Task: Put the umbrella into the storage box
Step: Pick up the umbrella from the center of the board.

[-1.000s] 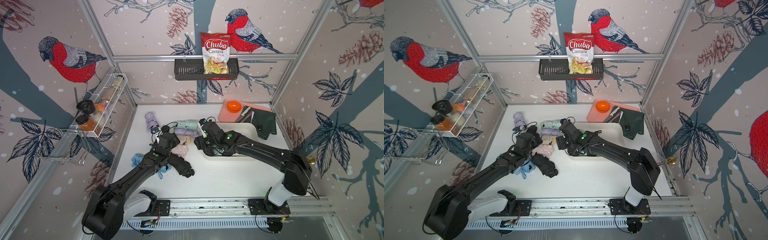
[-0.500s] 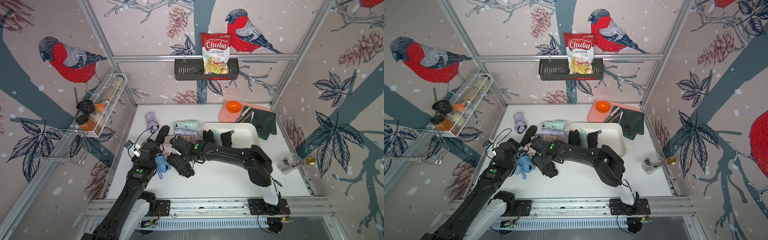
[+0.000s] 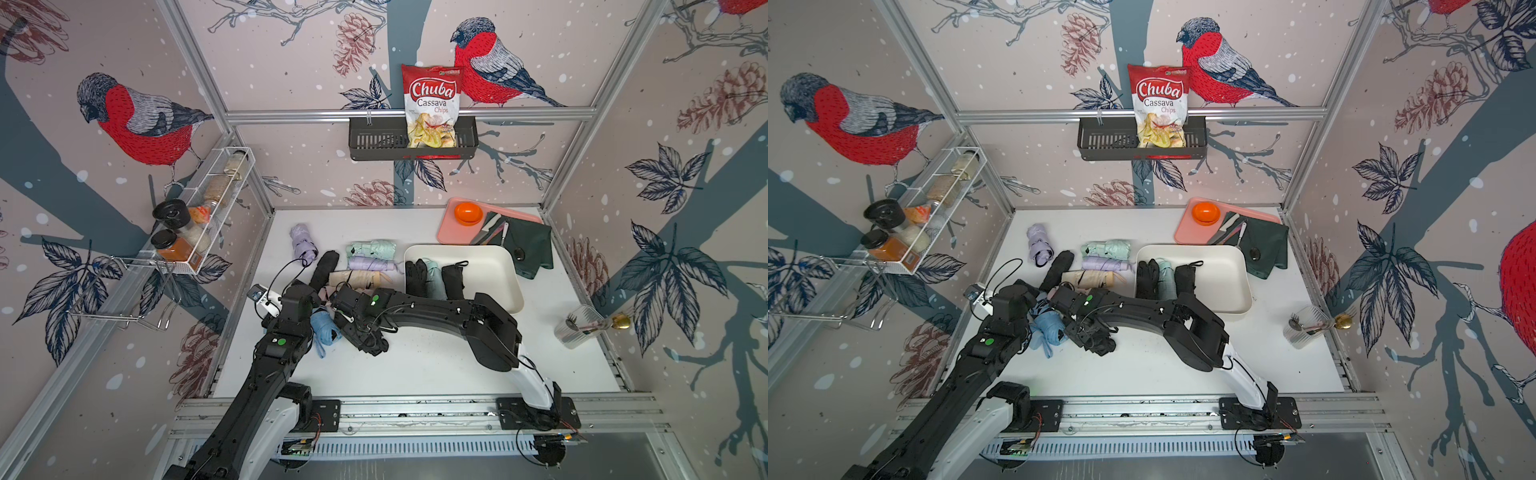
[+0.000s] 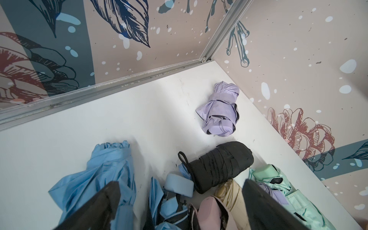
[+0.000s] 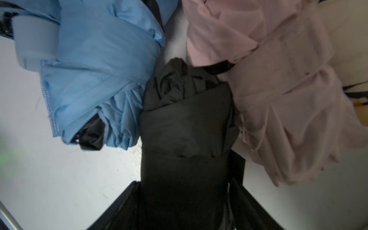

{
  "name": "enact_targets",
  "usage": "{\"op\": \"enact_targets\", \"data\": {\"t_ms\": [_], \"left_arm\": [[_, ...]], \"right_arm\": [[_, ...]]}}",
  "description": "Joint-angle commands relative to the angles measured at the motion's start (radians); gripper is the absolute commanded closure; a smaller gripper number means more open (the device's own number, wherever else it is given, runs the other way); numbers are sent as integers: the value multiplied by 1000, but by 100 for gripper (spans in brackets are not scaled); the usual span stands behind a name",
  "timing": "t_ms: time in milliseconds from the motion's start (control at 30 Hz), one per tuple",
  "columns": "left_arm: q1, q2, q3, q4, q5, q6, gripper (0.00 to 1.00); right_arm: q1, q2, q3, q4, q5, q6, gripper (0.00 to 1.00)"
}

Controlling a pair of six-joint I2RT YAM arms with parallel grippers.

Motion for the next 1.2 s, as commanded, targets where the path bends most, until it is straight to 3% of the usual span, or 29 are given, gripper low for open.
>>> {"op": "enact_targets", "data": {"t_ms": [0, 333, 567, 700, 900, 1167], "left_arm": [[3, 4, -4, 15, 14, -4, 1], [3, 26, -3, 30, 36, -8, 1], [3, 37, -7, 39, 46, -8, 1], [3, 37, -8, 39, 47, -10, 1], [3, 36, -8, 37, 47, 3, 1], [3, 35, 1, 61, 89, 53, 1]], "right_arm": [[0, 13, 12, -26, 3, -15, 28], [-17, 20, 4, -15, -44, -10, 39], [-30, 11, -18, -3, -56, -6, 32], [-30, 7, -13, -6, -59, -5, 47], [-29, -57, -19, -8, -47, 9, 79], [-66, -232, -116, 22, 25, 88, 94]]}}
